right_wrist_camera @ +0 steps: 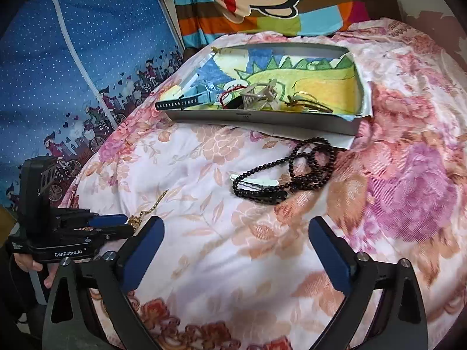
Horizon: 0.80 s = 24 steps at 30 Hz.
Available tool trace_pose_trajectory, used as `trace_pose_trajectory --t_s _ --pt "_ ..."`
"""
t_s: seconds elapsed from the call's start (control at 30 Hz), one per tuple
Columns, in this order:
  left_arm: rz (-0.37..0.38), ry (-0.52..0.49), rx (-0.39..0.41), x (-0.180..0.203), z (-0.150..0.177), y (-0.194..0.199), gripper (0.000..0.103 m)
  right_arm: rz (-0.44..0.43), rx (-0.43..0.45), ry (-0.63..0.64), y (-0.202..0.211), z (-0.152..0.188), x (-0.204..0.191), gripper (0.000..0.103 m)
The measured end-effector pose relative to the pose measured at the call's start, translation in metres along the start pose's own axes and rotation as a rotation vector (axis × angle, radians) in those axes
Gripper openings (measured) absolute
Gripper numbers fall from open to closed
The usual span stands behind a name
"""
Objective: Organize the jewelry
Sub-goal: 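Withdraw both tools from the tray toward the gold chain and black necklace, then grasp the gold chain with the left tool while the right tool grasps the black bead necklace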
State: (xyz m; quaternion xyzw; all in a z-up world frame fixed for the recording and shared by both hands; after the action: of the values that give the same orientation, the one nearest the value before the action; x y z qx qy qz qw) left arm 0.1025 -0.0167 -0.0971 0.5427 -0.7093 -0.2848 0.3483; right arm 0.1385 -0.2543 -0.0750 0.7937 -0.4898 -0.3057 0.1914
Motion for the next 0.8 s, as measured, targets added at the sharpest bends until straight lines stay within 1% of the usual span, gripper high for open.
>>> trace_pose_trajectory --t_s 0.03,0.17,0.3,0.4,0.57,0.8 --pt "0.005 0.0 -0.002 0.0 -0.001 -0.002 0.019 -0.003 -0.006 -0.004 -0.003 -0.001 0.001 0.092" --pt "0.006 -0.017 0.001 0.001 -0.006 -0.009 0.018 -0.009 -0.021 -0.004 -0.017 -0.005 0.004 0.087" --pt "0.015 -0.005 0.009 -0.001 -0.015 -0.018 0.018 -0.02 -0.041 -0.009 -0.03 -0.008 0.005 0.084" --pt "0.021 0.002 0.015 -0.003 -0.022 -0.025 0.018 -0.012 -0.07 -0.018 -0.039 -0.005 0.006 0.083" --pt "0.032 0.004 0.028 -0.004 -0.031 -0.034 0.018 0.014 -0.1 -0.024 -0.049 -0.001 0.012 0.076" --pt "0.054 0.019 0.056 -0.006 -0.041 -0.04 0.018 0.036 -0.112 -0.009 -0.067 -0.008 0.014 0.076"
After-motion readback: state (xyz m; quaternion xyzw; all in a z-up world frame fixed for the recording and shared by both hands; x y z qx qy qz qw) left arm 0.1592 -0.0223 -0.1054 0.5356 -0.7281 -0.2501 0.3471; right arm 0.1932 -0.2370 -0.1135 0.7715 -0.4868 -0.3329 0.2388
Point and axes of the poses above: each gripper's, at about its wrist camera, not at the fingertips, and y roughly against the way its jaws point, x to its right, z to its underside, the point moved 2 cm from there along -y, roughly the way its jaws point, and after that the axes turned 7 degrees about x, right-handed, at the moved point
